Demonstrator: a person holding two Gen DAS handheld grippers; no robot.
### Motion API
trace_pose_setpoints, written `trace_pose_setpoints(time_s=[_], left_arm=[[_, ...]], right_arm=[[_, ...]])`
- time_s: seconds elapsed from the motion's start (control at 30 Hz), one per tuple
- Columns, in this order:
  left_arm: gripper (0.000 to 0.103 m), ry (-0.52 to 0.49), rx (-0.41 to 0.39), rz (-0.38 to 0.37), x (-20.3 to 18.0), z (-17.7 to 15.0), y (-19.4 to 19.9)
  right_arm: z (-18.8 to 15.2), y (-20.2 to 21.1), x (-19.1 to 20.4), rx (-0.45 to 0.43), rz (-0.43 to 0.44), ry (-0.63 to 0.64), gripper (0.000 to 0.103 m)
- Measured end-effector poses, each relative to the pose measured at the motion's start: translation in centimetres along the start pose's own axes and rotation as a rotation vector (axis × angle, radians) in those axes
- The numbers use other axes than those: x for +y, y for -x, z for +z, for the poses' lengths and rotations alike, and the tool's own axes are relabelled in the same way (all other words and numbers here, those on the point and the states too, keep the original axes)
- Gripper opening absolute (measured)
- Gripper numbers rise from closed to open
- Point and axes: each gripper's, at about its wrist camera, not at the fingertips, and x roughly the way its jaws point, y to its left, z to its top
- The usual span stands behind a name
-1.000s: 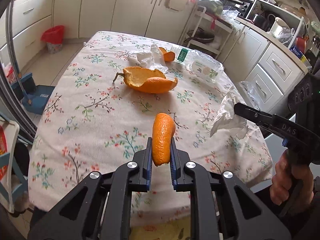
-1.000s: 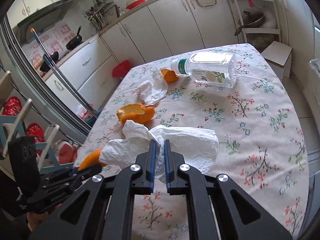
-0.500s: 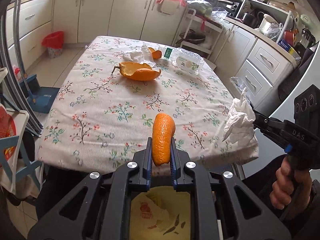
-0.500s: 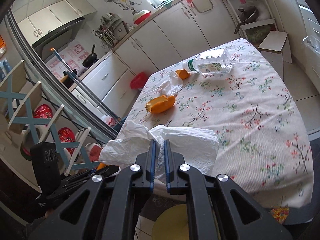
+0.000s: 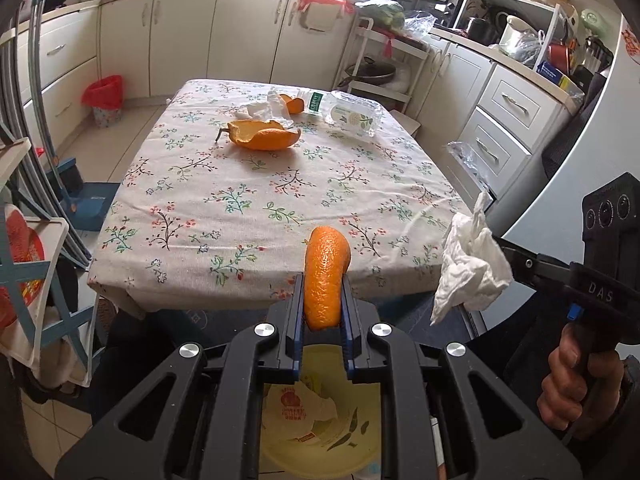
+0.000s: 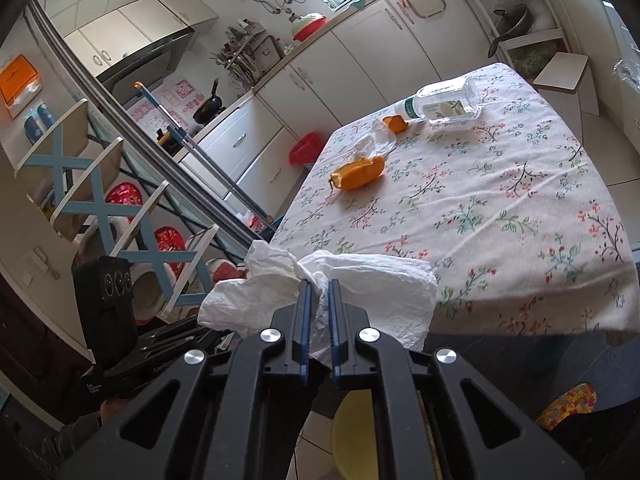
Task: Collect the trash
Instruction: 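Carry the orange and tissue over the yellow bucket with both grippers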
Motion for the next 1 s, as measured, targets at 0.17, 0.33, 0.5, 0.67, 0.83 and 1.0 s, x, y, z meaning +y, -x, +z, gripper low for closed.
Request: trace_pose_setpoints(time_s=[0.17, 0.33, 0.5, 0.67, 0.83, 1.0], left_arm=[[0.014, -0.017, -0.003, -0.001, -0.7, -1.0, 1.1], [0.014, -0.022, 0.004, -0.001, -0.9, -2.1, 1.9], [0.014, -0.033, 0.018, 0.001, -1.1, -3.2, 2.5], [0.014, -0.043, 0.023, 0.004, -1.4, -4.2, 3.1], [0.014, -0.047, 0.02, 0.008, -1.6, -4.6, 3.8], [0.014, -0.055, 0.025, 0.011, -1.8, -4.9, 4.1]], right_arm=[[-1.3, 0.6, 0.7, 0.019, 0.02, 0.013, 0.009], [-2.6, 1.1, 1.3, 0.037, 0.031, 0.024, 0.009], [-3.7, 1.5, 1.7, 0.052, 0.036, 0.036, 0.009], [-4.4, 1.6, 2.0, 0.069, 0.039, 0.042, 0.009], [-5.1, 1.9, 2.4, 0.08, 0.044, 0.051, 0.009], [-5.5, 2.1, 2.7, 0.089, 0.05, 0.059, 0.009]])
